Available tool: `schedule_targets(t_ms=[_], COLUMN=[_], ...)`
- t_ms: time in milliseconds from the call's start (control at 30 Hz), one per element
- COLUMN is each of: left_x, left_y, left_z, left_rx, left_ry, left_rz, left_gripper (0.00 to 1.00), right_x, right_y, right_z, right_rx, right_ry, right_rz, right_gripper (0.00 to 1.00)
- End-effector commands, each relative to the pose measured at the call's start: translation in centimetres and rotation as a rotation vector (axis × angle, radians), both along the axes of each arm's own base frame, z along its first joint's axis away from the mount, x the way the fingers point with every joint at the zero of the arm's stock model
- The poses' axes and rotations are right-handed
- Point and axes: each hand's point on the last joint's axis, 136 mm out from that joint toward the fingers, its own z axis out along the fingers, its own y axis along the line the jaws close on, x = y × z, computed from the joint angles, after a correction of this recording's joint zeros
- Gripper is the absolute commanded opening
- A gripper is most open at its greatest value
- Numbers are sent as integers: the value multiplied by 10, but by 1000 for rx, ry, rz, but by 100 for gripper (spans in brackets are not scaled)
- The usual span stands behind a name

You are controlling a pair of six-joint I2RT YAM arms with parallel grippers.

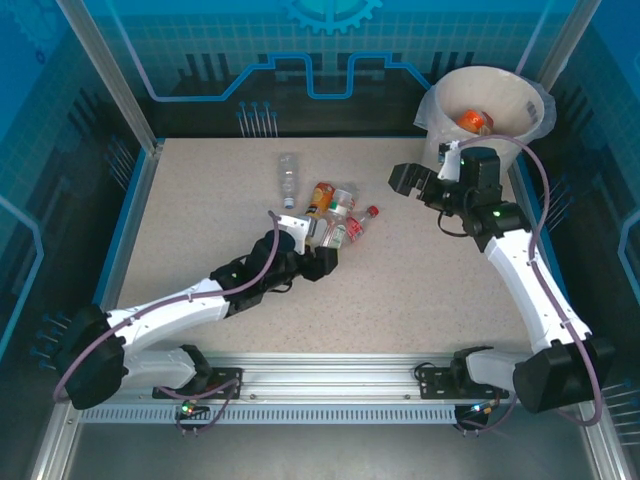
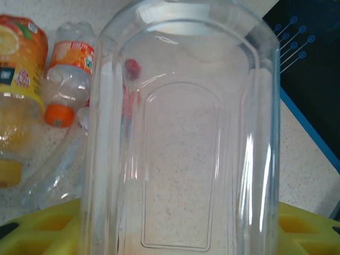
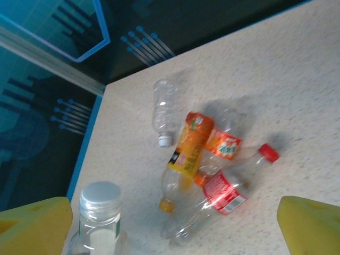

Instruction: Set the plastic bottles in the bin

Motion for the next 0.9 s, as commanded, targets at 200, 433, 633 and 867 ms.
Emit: schedule_targets(t_ms=[200,433,633,867], left_x=[19,24,34,46], left_y=[-11,-15,-13,-17], left_z=[49,58,55,51], left_rx=[65,76,119,116], left_ry=[-206,-237,-214,-194], left_rz=[-54,-59,-22,16], left_gripper=[39,39,40,40], right_x=[-15,-15,-26,-41], right_y=[74,98,114,133], right_z=[15,7,2,-19], right_rx=[175,221,234,176], right_ry=[66,73,97,153], right_rz=[312,367,452,515], right_gripper=[100,100,100,96])
